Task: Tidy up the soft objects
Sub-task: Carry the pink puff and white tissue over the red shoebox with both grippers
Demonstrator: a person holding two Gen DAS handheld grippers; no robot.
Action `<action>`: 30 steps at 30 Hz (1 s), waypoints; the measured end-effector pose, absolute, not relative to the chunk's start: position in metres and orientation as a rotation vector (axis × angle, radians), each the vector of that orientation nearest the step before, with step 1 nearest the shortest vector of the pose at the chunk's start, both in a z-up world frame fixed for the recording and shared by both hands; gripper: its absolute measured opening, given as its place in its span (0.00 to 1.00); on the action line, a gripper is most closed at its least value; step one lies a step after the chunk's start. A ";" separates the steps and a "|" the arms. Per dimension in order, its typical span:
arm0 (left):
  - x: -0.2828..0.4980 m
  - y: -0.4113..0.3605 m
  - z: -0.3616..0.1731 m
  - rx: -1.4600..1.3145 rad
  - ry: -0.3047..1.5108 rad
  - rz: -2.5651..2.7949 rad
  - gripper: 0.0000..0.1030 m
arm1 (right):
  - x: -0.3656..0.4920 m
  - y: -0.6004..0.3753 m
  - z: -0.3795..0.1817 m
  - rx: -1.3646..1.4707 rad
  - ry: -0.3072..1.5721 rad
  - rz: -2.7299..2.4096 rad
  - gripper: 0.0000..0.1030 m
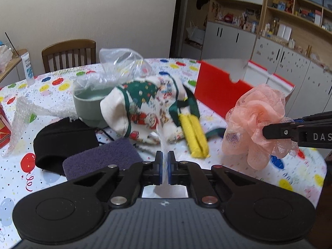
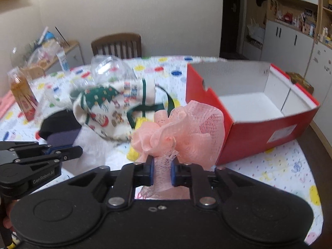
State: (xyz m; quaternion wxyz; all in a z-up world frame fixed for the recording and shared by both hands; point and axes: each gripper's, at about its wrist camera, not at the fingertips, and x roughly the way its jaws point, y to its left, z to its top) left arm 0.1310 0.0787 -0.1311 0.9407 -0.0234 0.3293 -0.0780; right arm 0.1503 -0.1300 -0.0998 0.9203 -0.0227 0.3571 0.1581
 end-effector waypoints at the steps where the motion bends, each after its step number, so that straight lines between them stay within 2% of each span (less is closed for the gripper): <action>1: 0.130 0.078 -0.127 -0.052 0.667 -0.159 0.04 | 0.149 -0.134 -0.095 -0.045 0.722 0.335 0.13; 9: 0.127 0.071 -0.100 -0.081 0.638 -0.140 0.04 | 0.152 -0.174 -0.058 -0.016 0.657 0.387 0.13; 18: 0.121 0.074 -0.118 -0.132 0.712 -0.052 0.04 | 0.166 -0.212 -0.058 0.054 0.677 0.403 0.13; 20: 0.122 0.076 -0.120 -0.141 0.717 -0.031 0.07 | 0.166 -0.215 -0.061 0.058 0.682 0.410 0.13; 21: 0.123 0.077 -0.123 -0.139 0.720 -0.020 0.14 | 0.166 -0.216 -0.061 0.060 0.683 0.414 0.13; 23: 0.125 0.078 -0.128 -0.131 0.731 0.008 0.39 | 0.167 -0.218 -0.062 0.063 0.685 0.423 0.13; 24: 0.126 0.079 -0.131 -0.129 0.743 0.017 0.68 | 0.167 -0.218 -0.062 0.063 0.686 0.426 0.13; 25: 0.125 0.080 -0.133 -0.129 0.748 0.028 0.79 | 0.168 -0.219 -0.062 0.063 0.688 0.429 0.13; 30: 0.122 0.076 -0.148 -0.108 0.785 0.072 0.79 | 0.170 -0.222 -0.062 0.064 0.691 0.437 0.13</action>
